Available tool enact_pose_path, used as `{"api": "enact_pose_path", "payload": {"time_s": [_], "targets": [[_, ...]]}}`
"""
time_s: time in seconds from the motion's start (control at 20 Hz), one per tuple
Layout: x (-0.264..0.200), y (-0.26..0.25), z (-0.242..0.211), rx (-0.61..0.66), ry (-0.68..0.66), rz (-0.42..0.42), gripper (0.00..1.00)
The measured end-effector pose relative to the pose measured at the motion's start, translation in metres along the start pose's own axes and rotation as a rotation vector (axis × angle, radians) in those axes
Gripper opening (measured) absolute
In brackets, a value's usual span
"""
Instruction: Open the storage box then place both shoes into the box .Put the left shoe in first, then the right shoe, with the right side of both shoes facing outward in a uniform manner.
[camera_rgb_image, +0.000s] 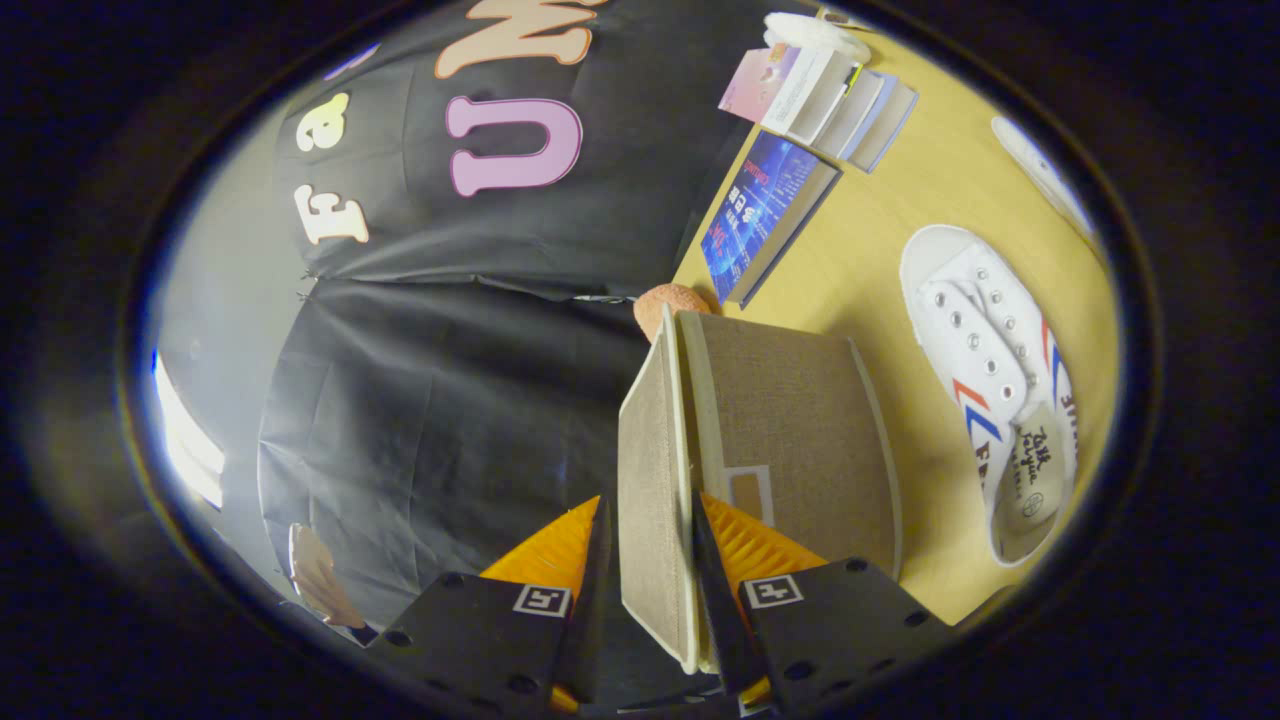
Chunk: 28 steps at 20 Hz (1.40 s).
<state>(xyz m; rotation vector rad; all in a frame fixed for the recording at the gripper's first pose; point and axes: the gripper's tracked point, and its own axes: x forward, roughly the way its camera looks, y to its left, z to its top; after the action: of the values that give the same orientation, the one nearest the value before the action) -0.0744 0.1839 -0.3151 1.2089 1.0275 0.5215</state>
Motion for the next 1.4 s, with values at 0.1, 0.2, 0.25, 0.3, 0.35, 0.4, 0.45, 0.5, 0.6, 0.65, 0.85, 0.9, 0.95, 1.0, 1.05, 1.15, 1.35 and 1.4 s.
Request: {"api": "enact_pose_path", "payload": {"time_s": [0.1, 0.2, 0.25, 0.3, 0.35, 0.4, 0.45, 0.5, 0.6, 0.65, 0.85, 0.9, 0.95, 1.0, 1.05, 1.15, 1.35, 1.4], "targets": [[0.003, 0.012, -0.007, -0.017, 0.021, 0.026, 0.48], [0.006, 0.036, -0.011, -0.032, 0.034, 0.071, 0.48], [0.008, 0.049, -0.011, -0.04, 0.036, 0.092, 0.48], [0.009, 0.063, -0.013, -0.054, 0.039, 0.111, 0.48], [0.012, 0.078, -0.014, -0.074, 0.042, 0.13, 0.48], [0.015, 0.094, -0.015, -0.098, 0.045, 0.149, 0.48], [0.018, 0.11, -0.017, -0.12, 0.053, 0.167, 0.48], [0.023, 0.126, -0.019, -0.143, 0.063, 0.184, 0.48], [0.033, 0.155, -0.027, -0.196, 0.089, 0.203, 0.48], [0.04, 0.168, -0.032, -0.226, 0.105, 0.211, 0.48], [0.077, 0.205, -0.058, -0.308, 0.183, 0.226, 0.48], [0.084, 0.211, -0.067, -0.31, 0.206, 0.233, 0.48], [0.093, 0.214, -0.074, -0.312, 0.227, 0.235, 0.48], [0.098, 0.214, -0.082, -0.318, 0.247, 0.23, 0.48], [0.105, 0.212, -0.089, -0.324, 0.265, 0.221, 0.48], [0.116, 0.205, -0.105, -0.328, 0.298, 0.193, 0.48], [0.122, 0.192, -0.117, -0.35, 0.321, 0.165, 0.48], [0.122, 0.191, -0.115, -0.347, 0.319, 0.162, 0.48]]}}
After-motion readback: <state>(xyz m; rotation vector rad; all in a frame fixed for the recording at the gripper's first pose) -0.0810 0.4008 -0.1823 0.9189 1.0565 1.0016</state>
